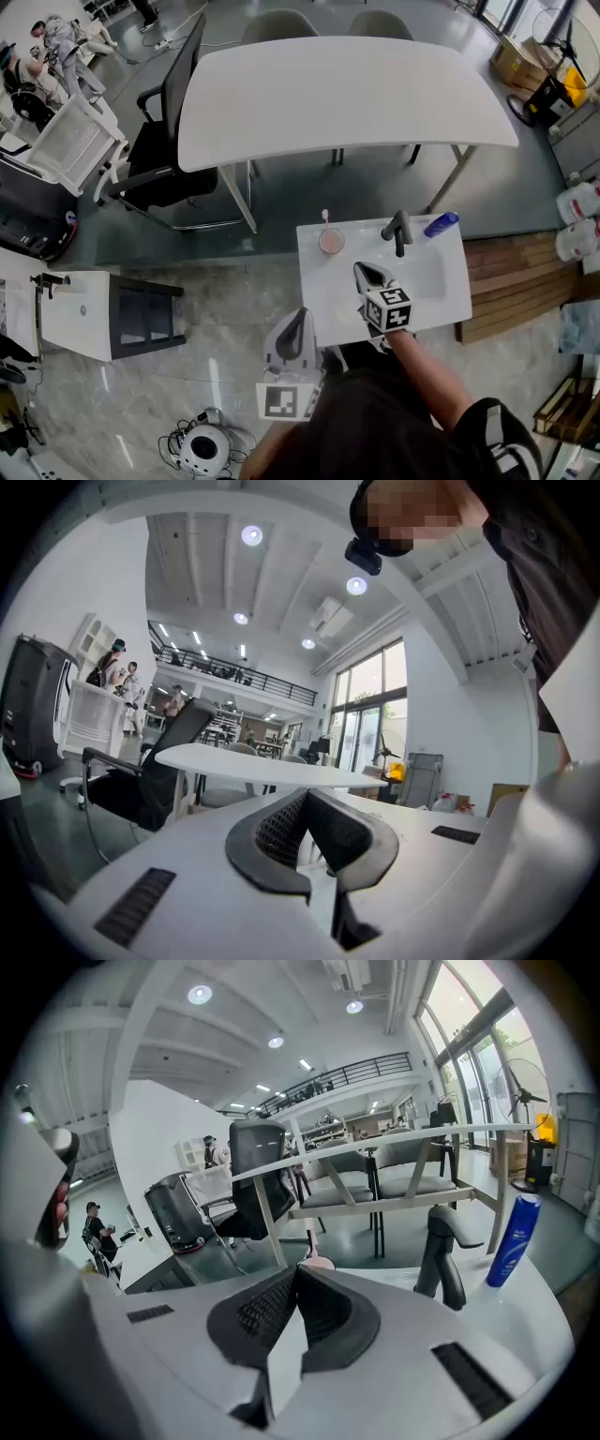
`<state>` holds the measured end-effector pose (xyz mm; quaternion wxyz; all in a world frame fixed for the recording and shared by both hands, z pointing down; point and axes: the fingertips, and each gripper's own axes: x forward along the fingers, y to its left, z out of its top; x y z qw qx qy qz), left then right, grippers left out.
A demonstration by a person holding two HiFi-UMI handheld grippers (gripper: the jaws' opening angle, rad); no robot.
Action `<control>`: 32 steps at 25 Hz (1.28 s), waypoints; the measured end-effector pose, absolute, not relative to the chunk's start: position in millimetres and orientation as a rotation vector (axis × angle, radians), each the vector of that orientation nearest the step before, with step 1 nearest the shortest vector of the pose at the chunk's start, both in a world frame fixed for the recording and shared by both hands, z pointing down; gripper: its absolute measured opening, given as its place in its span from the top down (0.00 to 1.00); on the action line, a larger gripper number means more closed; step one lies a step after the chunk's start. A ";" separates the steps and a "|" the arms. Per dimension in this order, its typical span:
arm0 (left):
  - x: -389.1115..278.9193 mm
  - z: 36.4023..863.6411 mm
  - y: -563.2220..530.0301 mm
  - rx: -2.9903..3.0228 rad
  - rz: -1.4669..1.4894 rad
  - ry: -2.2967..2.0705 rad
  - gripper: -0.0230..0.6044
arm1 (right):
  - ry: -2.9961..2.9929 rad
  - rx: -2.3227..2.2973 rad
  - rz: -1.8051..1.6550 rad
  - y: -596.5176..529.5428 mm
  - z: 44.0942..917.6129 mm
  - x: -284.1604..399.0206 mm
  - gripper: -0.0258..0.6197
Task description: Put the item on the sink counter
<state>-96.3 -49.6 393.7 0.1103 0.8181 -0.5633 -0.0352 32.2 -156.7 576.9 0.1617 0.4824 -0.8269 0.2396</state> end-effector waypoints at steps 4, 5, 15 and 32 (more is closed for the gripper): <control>-89.2 392.6 -31.0 2.443 -0.107 -1.597 0.94 | -2.366 1.424 0.688 -123.9 560.3 43.8 0.94; -88.0 391.8 -27.8 2.453 -0.109 -1.585 0.94 | -2.370 1.432 0.686 -116.4 555.6 45.5 0.94; -74.6 388.0 -9.3 2.500 -0.147 -1.517 0.94 | -2.415 1.504 0.644 -64.5 507.3 62.0 0.94; -47.7 383.7 -15.9 2.520 -0.108 -1.558 0.94 | -2.520 1.576 0.496 -59.0 437.2 99.5 0.94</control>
